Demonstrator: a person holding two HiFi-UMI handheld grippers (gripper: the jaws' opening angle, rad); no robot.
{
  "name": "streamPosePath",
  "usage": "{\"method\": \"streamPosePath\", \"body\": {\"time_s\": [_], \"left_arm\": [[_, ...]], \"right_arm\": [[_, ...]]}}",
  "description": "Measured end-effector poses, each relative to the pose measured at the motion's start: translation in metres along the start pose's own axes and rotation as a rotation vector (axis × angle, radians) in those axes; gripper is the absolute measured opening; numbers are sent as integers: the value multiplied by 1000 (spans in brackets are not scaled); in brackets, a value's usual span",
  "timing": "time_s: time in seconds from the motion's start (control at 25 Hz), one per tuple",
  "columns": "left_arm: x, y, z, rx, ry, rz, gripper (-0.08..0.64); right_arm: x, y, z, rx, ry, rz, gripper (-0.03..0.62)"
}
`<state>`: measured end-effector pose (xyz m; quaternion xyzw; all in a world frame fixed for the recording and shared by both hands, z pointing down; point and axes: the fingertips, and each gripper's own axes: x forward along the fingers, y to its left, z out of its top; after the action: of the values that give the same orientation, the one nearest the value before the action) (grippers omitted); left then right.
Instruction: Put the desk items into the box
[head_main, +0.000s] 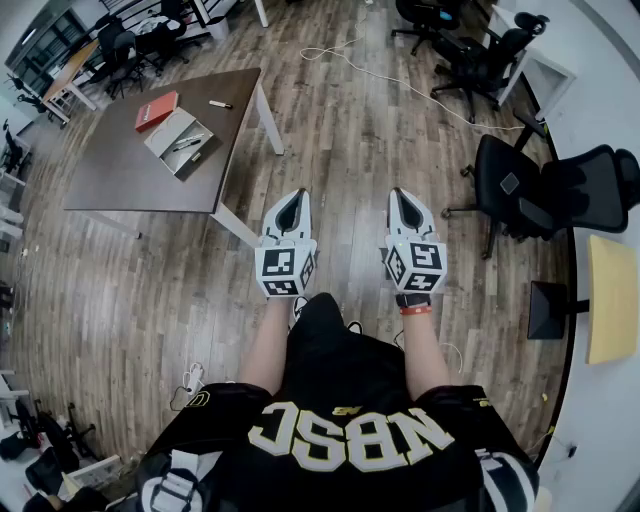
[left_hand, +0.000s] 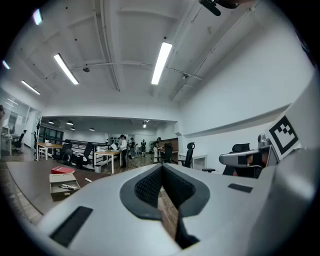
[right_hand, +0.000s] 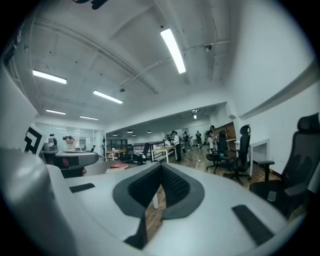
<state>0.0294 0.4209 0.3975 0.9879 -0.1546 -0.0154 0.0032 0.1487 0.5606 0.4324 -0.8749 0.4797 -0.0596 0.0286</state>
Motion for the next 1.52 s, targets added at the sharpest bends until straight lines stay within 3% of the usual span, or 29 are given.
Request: {"method": "streamPosePath", "body": {"time_s": [0.32,0.68,0.96,1.16,1.52], "left_arm": [[28,38,-18,-16,8,49,14],[111,139,-12,-28,-26,99,14],[155,259,12,-21,-66,229,14],[160,338,13,-32,-58,300,14],[150,427,-14,-101,-40,441,14]], "right_arm": [[54,13,-12,12,23,62,9],[192,46,-2,9,38,138,9],[324,121,22,-39,42,285,9],[398,199,18,-63,73,405,9],[475,288,-14,-142,171,575,9]]}}
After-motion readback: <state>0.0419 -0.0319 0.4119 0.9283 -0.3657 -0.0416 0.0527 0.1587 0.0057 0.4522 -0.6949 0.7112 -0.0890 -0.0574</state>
